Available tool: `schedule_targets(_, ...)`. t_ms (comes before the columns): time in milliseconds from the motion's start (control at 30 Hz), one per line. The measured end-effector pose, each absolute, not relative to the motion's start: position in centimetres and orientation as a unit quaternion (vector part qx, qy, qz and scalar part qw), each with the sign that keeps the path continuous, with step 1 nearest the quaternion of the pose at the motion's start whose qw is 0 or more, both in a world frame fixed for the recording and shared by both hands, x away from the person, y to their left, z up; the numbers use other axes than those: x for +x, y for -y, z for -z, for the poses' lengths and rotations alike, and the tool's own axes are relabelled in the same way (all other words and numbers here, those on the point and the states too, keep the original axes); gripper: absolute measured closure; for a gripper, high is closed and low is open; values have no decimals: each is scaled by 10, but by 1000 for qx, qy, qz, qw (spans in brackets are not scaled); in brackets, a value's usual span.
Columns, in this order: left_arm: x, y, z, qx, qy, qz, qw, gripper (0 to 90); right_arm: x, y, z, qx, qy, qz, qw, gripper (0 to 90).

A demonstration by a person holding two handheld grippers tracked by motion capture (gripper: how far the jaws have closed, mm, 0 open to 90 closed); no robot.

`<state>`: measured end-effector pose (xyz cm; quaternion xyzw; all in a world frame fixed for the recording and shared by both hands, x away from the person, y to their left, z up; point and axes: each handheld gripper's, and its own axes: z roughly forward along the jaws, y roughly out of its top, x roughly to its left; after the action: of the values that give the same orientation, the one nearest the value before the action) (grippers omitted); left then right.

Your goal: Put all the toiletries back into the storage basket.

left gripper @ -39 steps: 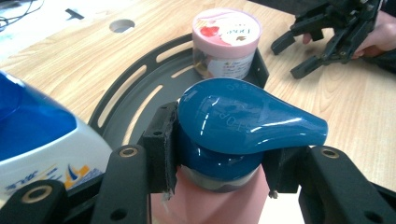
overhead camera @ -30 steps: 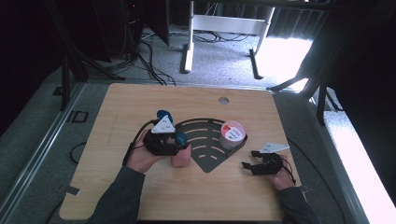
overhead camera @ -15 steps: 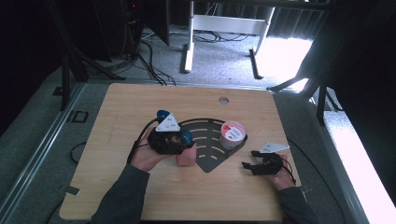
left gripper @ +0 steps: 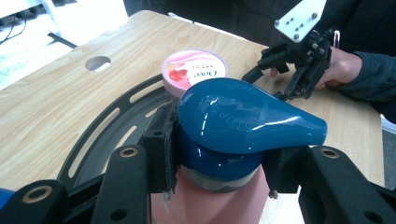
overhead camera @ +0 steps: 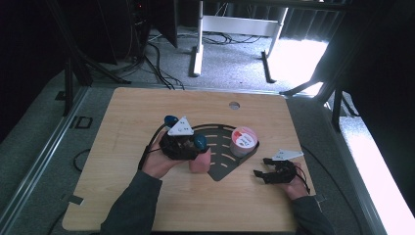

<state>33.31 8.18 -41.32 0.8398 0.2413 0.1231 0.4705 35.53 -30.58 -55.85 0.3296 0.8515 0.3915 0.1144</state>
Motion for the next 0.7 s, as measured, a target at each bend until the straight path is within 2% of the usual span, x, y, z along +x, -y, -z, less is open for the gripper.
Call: schedule_targets(700, 342, -64, 415, 839, -254, -131, 462, 527, 356, 306, 559, 328, -852, -392, 115, 274)
